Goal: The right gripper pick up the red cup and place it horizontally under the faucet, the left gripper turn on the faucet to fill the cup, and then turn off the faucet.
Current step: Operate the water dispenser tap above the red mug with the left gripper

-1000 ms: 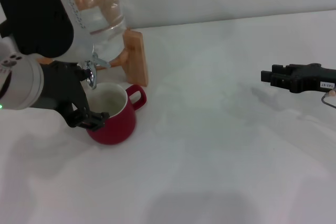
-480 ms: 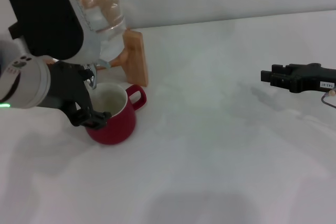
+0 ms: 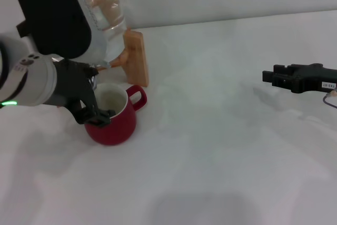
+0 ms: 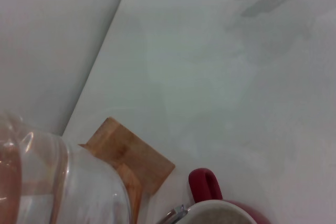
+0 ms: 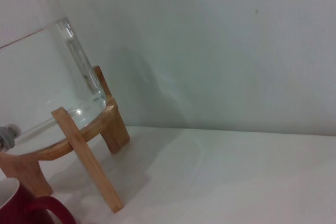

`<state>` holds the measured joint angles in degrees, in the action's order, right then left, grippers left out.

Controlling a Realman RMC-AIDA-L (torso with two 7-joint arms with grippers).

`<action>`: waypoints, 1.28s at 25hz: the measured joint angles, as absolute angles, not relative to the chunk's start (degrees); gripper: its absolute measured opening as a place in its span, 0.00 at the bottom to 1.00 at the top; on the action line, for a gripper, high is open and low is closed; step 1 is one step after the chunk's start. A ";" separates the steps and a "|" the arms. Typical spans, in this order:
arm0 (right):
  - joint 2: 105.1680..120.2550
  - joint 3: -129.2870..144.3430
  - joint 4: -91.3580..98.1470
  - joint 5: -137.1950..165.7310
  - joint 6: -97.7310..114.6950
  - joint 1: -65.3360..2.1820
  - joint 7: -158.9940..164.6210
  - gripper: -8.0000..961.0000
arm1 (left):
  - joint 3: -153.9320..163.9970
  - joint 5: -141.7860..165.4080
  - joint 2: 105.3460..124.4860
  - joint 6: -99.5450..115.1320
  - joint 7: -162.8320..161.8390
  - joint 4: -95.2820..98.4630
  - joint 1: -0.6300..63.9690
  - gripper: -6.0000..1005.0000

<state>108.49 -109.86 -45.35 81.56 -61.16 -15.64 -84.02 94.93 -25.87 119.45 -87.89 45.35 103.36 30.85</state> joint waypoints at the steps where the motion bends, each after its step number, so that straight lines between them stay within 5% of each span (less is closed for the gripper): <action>1: 108.46 -109.86 -45.35 81.56 -61.10 -15.64 -84.02 0.46 | 94.99 -25.86 119.44 -87.84 45.35 103.09 31.02 0.88; 32: 108.37 -110.59 -44.76 81.56 -61.02 -15.74 -84.02 0.46 | 95.05 -25.82 119.44 -85.67 45.39 100.03 33.76 0.88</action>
